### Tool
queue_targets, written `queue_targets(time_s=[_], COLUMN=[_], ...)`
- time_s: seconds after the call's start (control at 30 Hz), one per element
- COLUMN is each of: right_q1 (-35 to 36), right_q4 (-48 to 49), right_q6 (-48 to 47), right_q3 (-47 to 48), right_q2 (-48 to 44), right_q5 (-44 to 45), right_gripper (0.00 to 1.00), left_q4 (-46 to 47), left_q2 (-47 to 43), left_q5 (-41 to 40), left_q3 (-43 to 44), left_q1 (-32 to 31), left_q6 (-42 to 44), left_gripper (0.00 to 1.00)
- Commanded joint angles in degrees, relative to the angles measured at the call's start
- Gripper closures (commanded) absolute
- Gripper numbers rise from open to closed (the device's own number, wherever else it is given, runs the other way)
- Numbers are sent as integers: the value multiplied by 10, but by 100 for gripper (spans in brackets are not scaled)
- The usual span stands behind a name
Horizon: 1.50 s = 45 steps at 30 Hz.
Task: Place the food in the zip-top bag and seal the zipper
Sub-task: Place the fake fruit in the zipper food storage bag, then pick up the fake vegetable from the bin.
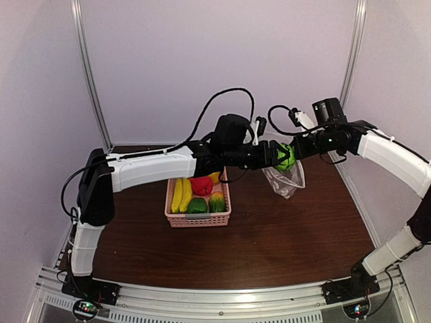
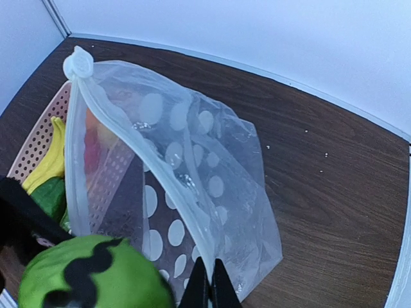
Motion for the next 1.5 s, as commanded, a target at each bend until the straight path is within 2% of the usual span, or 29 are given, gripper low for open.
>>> queue_targets(time_s=[0.0,0.1,0.27,0.37,0.4,0.43,0.63,0.8,1.0,1.1,1.17,1.3,1.47], right_q1=[7,7,6,1,-3,-7,-41,-57,-57,-57,-57,-57,-57], right_q4=[-18,-29,-30,-32,-32,-31,-15,-11,5,7,8,7,1], right_q6=[13,7,19,17,18,19,33,21,16,17,17,18,17], right_q3=[17,17,15,18,16,14,13,7,-19,-19,-18,-16,-15], right_q2=[-29,-37,-53,-54,-51,-50,-40,-42,-50,-48,-46,-36,-32], right_q5=[-61,-108,-132,-125,-127,-131,-142,-118,-115,-116,-118,-125,-129], right_gripper=[100,100,100,100,100,100,100,100,100,100,100,100,100], left_q4=[-68,-74,-112,-97,-84,-72,-88,-115,-324,-412,-454,-473,-500], left_q2=[46,69,90,82,76,69,1,-105,-185,-198,-198,-192,-146], left_q5=[-76,-80,-110,-89,-69,-50,-40,-45,-195,-255,-260,-236,-222], left_q3=[68,93,136,152,159,161,137,31,-81,-123,-135,-171,-166], left_q1=[17,22,22,20,19,19,22,27,30,34,40,50,63], left_q6=[-73,-92,-93,-48,-27,-6,53,101,153,150,139,139,139], left_gripper=[64,58,30,16,6,3,2,4,5,5,3,3,6])
